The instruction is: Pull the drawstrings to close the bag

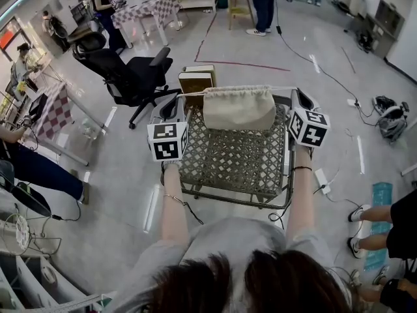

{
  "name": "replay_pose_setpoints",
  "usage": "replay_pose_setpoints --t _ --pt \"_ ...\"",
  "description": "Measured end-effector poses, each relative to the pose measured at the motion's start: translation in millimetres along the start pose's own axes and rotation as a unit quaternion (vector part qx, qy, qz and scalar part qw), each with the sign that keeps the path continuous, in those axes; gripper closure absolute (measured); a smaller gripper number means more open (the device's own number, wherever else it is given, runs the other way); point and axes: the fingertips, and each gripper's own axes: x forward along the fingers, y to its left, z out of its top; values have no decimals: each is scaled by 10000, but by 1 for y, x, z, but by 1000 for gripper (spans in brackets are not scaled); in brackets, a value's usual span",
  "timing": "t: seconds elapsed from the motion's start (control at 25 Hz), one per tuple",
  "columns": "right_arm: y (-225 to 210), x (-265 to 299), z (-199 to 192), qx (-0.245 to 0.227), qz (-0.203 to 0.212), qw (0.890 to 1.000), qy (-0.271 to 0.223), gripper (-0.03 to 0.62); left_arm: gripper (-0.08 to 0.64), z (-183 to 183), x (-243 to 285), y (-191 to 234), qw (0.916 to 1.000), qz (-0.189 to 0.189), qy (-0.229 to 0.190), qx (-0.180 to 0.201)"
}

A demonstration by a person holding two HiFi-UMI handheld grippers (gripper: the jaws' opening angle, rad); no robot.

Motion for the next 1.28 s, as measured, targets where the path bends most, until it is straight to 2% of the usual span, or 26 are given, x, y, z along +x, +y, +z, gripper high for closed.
replay_pose_setpoints --t 0.52,1.0,1.28 --pt "-14 -3 -2 334 -126 9993 -55 568 534 1 0 -3 9999 -9 -46 -160" --pt "-28 -9 -10 450 -363 9983 -49 568 534 -5 -3 -8 9994 -32 -44 -334" --pt "-34 -12 -10 515 -448 9976 -77 568 535 -3 -6 -8 9996 -2 -43 -291"
